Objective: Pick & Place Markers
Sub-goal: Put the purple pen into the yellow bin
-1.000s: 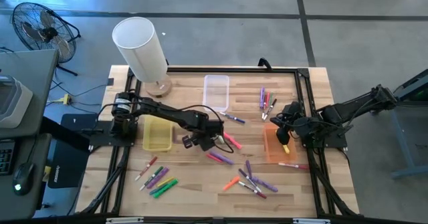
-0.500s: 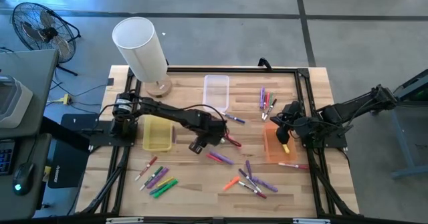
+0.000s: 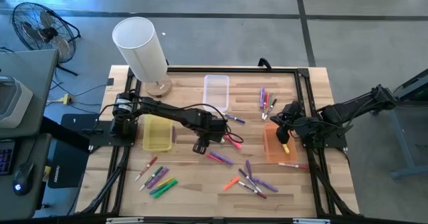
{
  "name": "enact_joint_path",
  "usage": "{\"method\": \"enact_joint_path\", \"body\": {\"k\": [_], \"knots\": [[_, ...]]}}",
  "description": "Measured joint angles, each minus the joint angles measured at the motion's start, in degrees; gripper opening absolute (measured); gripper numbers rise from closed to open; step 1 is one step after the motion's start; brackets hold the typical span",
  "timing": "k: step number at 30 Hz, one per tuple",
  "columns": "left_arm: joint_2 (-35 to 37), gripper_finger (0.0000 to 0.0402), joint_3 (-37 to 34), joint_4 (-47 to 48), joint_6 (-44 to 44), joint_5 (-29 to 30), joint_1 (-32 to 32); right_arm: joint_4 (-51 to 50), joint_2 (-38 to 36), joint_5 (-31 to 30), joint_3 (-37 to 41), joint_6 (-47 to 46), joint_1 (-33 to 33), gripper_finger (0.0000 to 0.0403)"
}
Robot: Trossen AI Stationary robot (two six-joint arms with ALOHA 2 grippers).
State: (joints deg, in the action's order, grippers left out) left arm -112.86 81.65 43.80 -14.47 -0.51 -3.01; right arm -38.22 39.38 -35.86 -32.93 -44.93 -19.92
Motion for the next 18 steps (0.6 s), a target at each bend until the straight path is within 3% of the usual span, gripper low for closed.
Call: {"method": "enact_joint_path", "body": {"k": [12,18], "knots": [[0.1,0.0174,0.1,11.3,34.0,0.2,0.0,0.0,0.0,-1.1,0.0,0.0,0.0,0.0001],[0.1,0.0174,0.1,19.3,45.4,5.4,0.0,0.0,0.0,-1.1,0.0,0.0,0.0,0.0002]]}}
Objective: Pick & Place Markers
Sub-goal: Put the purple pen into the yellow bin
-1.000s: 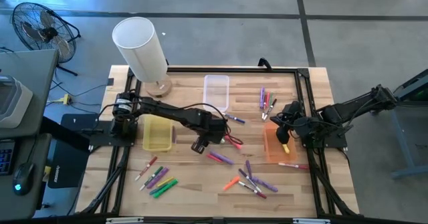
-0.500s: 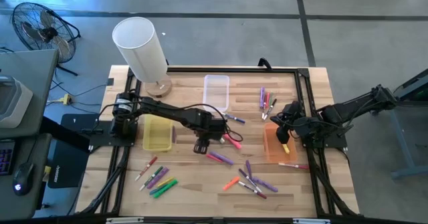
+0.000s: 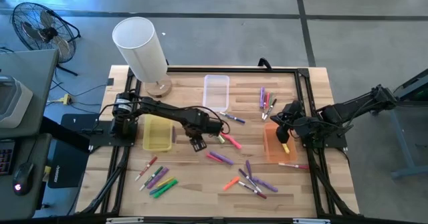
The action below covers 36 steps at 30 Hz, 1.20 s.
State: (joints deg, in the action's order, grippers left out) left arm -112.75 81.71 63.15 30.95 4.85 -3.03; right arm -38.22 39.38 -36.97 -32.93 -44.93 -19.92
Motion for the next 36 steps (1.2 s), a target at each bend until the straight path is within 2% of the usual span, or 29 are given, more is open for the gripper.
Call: {"method": "enact_joint_path", "body": {"k": [3,8,18,32,36], "knots": [[0.0,0.0174,0.0,3.4,2.8,3.5,0.0,0.0,0.0,0.0,0.0,0.2,0.0,0.0001],[0.1,0.0174,-0.3,9.6,1.2,4.9,-0.8,0.0,0.0,0.0,0.0,0.4,0.0,0.0002],[0.2,0.0174,-9.1,11.1,-2.4,0.3,-1.9,0.0,0.0,0.0,0.0,0.3,0.0,0.0001],[0.1,0.0174,-11.2,8.9,-2.1,0.0,-1.9,0.8,0.0,-0.1,0.0,0.0,0.0,0.0002],[0.5,0.0174,-13.6,5.2,-0.3,-3.5,-1.8,0.8,0.0,0.0,0.0,0.0,0.0,0.0001]]}}
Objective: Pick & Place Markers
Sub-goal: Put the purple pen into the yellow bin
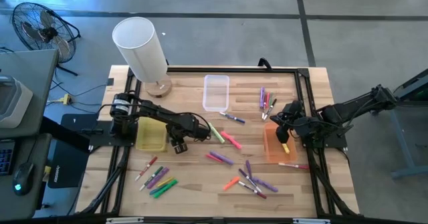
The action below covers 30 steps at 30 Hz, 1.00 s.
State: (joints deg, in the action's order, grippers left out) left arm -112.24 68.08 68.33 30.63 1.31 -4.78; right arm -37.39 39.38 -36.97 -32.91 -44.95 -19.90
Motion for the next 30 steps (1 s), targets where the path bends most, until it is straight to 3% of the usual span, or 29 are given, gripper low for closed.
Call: {"method": "enact_joint_path", "body": {"k": [7,21,25,30], "knots": [[-0.1,0.0174,-0.7,-1.6,4.0,-0.6,0.0,0.0,0.0,-0.1,0.0,0.4,0.0,0.0001],[-0.6,0.0166,11.6,-1.2,15.8,5.5,-1.1,0.0,0.0,0.0,0.0,2.5,0.0,0.0002],[-0.6,0.0118,11.8,-1.3,20.5,5.3,-1.9,0.2,0.0,0.0,0.0,2.5,0.0,0.0001],[-0.6,0.0017,11.8,-1.1,24.1,5.7,-2.8,1.0,0.0,-1.0,0.0,3.3,0.0,0.0002]]}}
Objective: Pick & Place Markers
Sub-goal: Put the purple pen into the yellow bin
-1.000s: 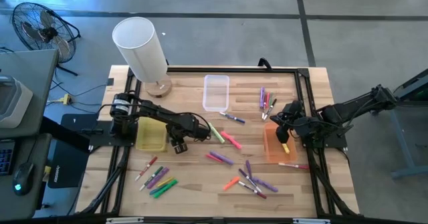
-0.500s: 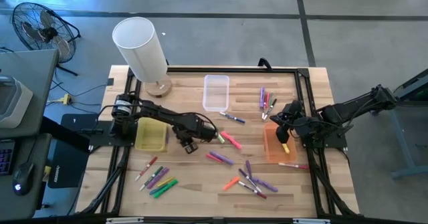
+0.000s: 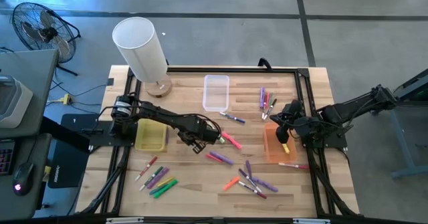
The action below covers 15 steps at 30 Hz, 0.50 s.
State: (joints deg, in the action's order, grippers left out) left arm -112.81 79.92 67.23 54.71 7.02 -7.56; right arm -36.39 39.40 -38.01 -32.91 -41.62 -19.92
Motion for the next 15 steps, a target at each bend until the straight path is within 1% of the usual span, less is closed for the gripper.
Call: {"method": "enact_joint_path", "body": {"k": [1,4,7,11,15], "knots": [[0.0,0.001,0.0,0.3,1.0,0.5,-0.1,0.3,0.0,-0.3,0.0,0.4,0.0,0.0002],[0.0,0.0014,-0.1,2.1,4.0,1.1,-0.2,1.2,0.0,-0.7,0.0,1.5,0.0,0.0001],[-0.3,0.0003,-0.1,6.3,7.1,1.7,-0.4,1.6,0.0,-0.8,0.0,1.6,0.0,0.0002],[-1.1,0.0003,-0.2,11.2,11.4,2.8,-1.0,1.6,0.0,-0.8,0.0,1.6,0.0,0.0001],[-1.0,0.0002,-2.3,10.1,12.5,2.3,-1.7,1.9,0.0,-1.3,0.0,1.6,0.0,0.0002]]}}
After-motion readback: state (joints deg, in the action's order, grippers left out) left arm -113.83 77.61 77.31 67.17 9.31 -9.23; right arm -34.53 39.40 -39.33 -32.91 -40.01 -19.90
